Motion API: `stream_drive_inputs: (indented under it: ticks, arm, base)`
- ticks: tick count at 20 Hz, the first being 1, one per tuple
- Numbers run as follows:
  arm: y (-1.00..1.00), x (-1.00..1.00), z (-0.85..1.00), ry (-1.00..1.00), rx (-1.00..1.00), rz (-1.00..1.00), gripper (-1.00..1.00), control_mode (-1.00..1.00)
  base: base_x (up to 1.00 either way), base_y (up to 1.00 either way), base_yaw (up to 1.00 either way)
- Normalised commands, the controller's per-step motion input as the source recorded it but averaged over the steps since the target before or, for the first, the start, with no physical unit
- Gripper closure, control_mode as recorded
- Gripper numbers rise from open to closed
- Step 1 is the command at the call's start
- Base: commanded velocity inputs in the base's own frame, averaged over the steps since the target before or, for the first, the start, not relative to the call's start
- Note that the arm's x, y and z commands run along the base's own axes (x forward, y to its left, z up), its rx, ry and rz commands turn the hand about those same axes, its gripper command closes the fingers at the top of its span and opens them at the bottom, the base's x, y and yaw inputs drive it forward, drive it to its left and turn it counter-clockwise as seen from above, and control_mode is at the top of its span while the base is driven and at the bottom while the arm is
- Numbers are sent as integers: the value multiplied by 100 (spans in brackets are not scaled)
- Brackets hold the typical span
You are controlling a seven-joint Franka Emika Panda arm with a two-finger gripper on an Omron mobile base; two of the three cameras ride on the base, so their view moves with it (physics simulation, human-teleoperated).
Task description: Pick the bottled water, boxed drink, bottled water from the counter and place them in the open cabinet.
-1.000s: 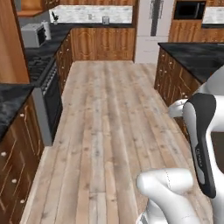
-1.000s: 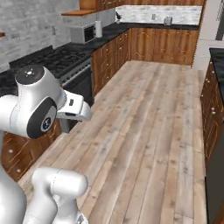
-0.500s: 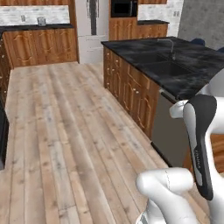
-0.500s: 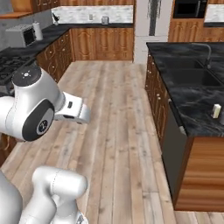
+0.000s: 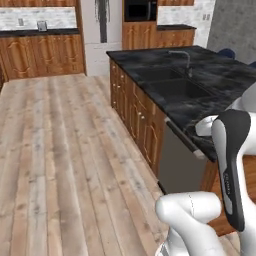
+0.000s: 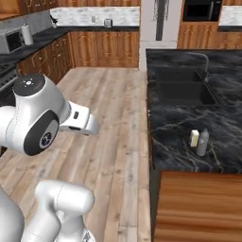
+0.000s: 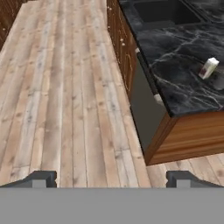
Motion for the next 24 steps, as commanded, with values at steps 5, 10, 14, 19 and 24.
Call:
stream_drive_inputs:
  ticks: [5, 10, 14, 19, 24]
  arm:
    - [0, 0, 0, 0, 0, 0, -100, 100]
    - [0, 0, 0, 0, 0, 0, -100, 100]
    - [0, 0, 0, 0, 0, 0, -100, 100]
    - [0, 0, 0, 0, 0, 0, -100, 100]
    - [0, 0, 0, 0, 0, 0, -100, 100]
  base:
    - [100, -100, 8]
    - [3, -84, 1]
    - [4, -31, 21]
    - [54, -24, 30]
    - [3, -9, 5]
